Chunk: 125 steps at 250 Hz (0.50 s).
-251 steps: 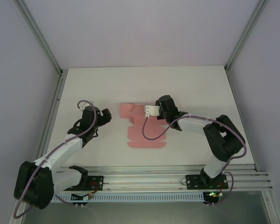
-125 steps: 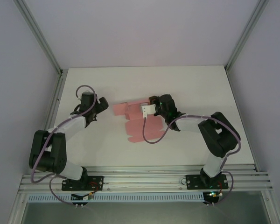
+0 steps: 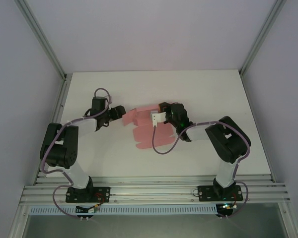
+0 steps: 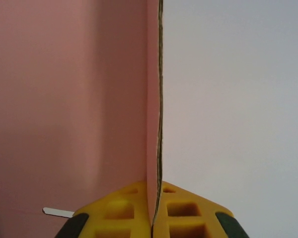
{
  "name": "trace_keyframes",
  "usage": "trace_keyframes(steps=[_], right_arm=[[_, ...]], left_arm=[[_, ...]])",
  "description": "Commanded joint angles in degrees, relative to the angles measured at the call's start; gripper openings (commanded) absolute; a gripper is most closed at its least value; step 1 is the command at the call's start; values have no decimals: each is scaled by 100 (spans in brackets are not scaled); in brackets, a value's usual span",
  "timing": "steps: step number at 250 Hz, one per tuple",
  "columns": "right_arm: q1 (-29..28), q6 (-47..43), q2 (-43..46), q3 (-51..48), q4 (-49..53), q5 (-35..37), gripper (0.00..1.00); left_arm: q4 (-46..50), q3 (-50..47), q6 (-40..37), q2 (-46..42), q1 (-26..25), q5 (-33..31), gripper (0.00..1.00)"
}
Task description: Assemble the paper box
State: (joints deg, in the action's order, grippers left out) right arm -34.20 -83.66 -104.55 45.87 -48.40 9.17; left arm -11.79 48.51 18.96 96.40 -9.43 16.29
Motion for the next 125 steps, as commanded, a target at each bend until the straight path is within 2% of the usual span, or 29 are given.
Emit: trace_keyframes(steps=[1,50,87,125], right_arm=[[-37,67,-70,-230,-770,183,0],[-151,98,43,-672,-1072,450,0],[-343,186,-136,-955,-1497,734,0],[-511,83,-279,-997,-1753,975,0]], left_arm=[[-429,-401,-242,-382,-200,490,66],[-544,-921,-394,-905,-504,314,63],[-991,-1233,-446,-979,-726,511,61],[-1086,-1084,-647,-759,-924,913,49]])
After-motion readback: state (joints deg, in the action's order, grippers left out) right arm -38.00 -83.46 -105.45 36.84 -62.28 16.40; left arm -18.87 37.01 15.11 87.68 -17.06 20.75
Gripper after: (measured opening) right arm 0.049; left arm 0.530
